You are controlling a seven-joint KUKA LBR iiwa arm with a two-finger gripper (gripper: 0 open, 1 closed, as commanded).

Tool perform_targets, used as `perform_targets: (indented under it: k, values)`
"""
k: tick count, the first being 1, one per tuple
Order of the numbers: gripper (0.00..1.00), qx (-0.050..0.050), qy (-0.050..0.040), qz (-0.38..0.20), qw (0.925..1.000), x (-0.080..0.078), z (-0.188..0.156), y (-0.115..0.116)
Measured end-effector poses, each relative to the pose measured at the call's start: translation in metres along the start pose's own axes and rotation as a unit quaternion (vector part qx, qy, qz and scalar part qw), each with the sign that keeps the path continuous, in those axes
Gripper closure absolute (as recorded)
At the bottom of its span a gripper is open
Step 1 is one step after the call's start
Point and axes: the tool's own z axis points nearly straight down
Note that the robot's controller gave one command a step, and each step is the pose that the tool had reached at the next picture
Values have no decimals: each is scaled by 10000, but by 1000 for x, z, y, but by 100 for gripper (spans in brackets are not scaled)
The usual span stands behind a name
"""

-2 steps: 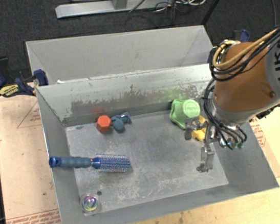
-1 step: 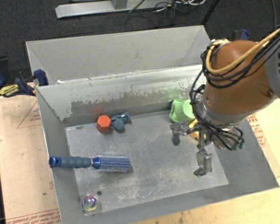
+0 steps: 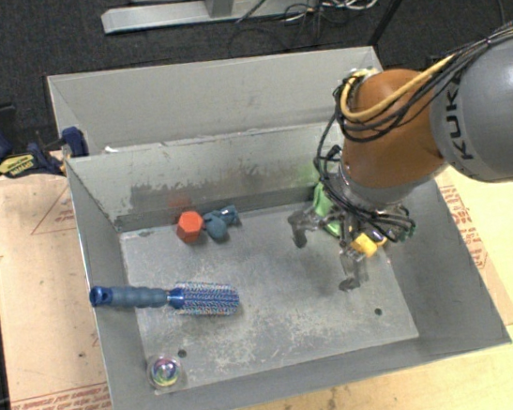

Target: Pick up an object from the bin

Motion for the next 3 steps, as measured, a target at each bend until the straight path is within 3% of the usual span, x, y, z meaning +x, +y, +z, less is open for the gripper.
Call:
perform_targets:
  k: [1,2,3]
  values:
    - [0,24,-16,784,9969,13,-13,-87]
    - [0,57,-77,-1482,9889,-20,27,-116]
    - [0,5,-21,-2884,9575,21,14,-115]
